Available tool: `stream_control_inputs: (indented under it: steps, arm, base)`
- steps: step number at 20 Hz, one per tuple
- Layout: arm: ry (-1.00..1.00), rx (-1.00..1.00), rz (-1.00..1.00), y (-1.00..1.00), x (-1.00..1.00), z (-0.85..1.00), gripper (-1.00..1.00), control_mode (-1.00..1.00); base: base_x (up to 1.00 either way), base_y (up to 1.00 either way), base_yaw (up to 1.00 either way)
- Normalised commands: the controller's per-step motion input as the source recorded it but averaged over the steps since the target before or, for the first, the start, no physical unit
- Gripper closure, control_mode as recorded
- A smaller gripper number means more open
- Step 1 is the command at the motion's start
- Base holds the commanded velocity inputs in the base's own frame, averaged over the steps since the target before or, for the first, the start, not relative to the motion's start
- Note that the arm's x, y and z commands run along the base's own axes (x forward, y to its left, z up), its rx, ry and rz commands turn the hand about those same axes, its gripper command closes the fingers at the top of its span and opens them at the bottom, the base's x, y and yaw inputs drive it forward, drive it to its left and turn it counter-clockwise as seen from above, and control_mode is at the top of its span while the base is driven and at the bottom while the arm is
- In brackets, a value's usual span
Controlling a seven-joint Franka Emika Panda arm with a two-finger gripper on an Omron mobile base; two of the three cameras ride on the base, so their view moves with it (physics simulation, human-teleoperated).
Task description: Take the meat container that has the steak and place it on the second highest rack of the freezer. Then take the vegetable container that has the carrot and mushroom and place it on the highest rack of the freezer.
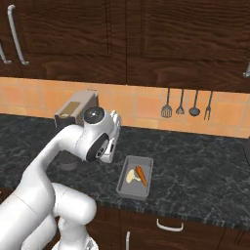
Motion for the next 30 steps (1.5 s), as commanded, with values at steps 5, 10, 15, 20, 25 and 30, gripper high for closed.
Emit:
stream_control_inputs:
  steps: [5, 10, 15, 20, 25, 30]
  arm:
    - [0.11, 0.16, 0.25, -0.88, -0.10, -0.14, -1.00, -1.00]
    - [0.30, 0.02, 0.12, -0.49, -0.44, -0.48, -1.00, -1.00]
    - [0.16, -0.07, 0.12, 0.00, -0.59, -0.87, -1.00, -1.00]
    - [0.04, 0.01, 0.07, 0.00, -0.31, -0.63, -1.00, -1.00]
    - [0.00, 0.04, 0.00, 0.00, -0.01, -0.21, -1.00, -1.00]
    - [0.03, 0.00, 0.00, 0.00, -0.01, -0.29, -1.00, -1.00]
  base:
    - [0.00, 0.00, 0.00]
    - [0.00, 0.00, 0.00]
    - [0.00, 0.00, 0.00]
    - [0.00, 0.00, 0.00]
    - [0.00, 0.00, 0.00]
    - [0.00, 0.00, 0.00]
